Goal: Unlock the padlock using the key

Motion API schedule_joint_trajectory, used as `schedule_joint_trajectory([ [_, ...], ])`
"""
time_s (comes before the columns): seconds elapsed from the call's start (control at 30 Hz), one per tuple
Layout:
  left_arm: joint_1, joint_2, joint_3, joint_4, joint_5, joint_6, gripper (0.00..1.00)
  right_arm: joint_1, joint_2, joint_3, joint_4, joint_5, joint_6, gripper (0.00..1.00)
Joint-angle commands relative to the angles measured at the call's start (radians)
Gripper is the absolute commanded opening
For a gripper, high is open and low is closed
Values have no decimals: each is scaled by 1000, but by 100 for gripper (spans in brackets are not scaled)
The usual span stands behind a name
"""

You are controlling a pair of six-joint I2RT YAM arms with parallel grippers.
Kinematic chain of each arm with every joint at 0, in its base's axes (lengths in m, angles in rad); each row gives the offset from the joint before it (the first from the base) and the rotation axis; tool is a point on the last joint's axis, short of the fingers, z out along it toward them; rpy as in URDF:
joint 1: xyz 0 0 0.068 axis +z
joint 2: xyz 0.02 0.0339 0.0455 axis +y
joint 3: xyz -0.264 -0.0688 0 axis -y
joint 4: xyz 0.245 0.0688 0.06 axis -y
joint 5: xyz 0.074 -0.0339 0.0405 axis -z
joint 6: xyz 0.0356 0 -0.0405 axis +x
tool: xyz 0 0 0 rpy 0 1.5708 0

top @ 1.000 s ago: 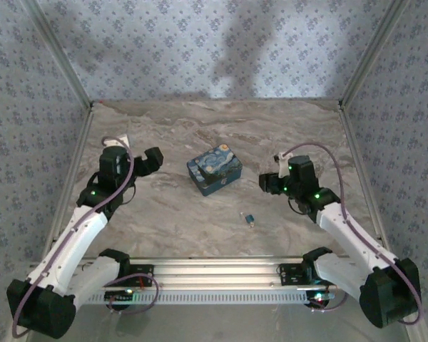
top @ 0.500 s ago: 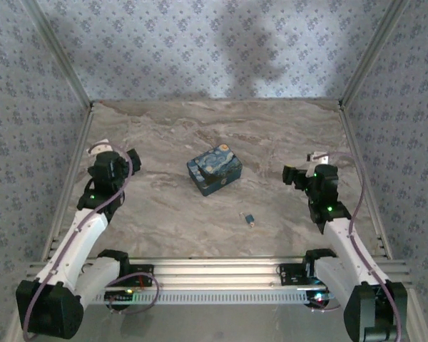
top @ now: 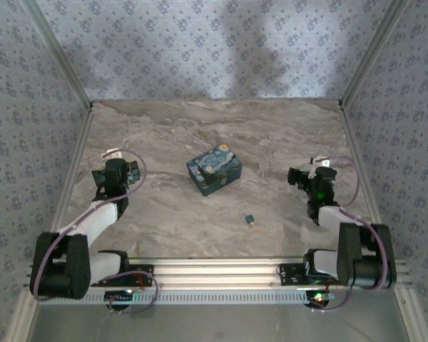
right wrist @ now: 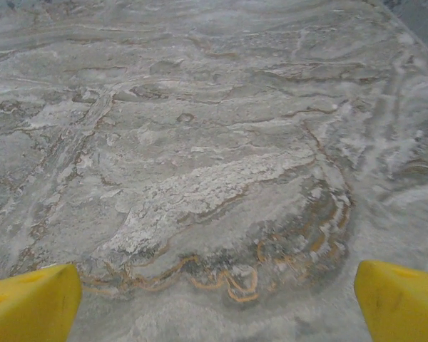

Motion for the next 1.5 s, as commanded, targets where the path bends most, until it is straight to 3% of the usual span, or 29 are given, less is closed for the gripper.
schedule_joint_trajectory([
  [0.0,10,43,-41,238,74,74,98,-7,51,28,172,-56,-74,100],
  [0.27,72,159,-112,482,229,86,98,-33,234,-13,412,-110,-64,100],
  [0.47,154,311,-130,648,338,27,98,5,236,62,268,-29,-82,100],
  [0.63,165,314,-46,490,406,41,98,11,236,64,265,-19,-86,100],
  [1.47,135,323,-15,448,428,95,98,29,236,67,257,3,-104,100],
])
